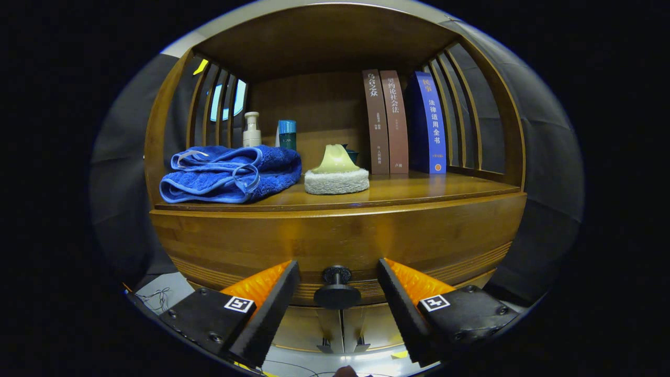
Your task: Pull open the drawer, take out the items inside it, and place them on the countertop above the cabinet.
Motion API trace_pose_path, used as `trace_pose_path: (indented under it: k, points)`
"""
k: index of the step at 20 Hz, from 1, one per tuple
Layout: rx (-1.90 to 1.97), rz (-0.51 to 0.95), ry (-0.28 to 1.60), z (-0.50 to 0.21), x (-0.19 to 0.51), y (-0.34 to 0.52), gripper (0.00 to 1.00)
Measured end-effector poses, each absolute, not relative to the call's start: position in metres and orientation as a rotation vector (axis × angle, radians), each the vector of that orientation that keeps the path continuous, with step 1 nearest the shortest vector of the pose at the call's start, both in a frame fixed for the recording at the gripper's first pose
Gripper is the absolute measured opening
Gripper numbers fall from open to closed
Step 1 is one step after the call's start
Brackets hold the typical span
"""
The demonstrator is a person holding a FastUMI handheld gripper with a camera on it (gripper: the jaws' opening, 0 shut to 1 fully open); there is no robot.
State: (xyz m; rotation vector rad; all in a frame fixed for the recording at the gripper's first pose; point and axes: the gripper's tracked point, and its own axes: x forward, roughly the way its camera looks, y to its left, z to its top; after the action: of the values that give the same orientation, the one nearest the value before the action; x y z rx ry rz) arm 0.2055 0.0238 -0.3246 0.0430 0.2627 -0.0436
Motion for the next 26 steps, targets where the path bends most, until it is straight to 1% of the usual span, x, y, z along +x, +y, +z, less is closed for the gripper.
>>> trace_pose_path:
  k: [4, 10, 15, 21, 26]
  points:
    - [0.016, -0.037, 0.202, -0.295, 0.191, 0.021, 0.99]
    - [-0.025, 0.034, 0.146, -0.238, 0.161, 0.034, 0.99]
    - [-0.078, 0.057, 0.158, -0.194, 0.143, 0.049, 0.99]
    - [-0.003, 0.083, 0.087, -0.131, 0.118, 0.053, 0.99]
    - [0.002, 0.031, 0.100, -0.095, 0.107, 0.027, 0.99]
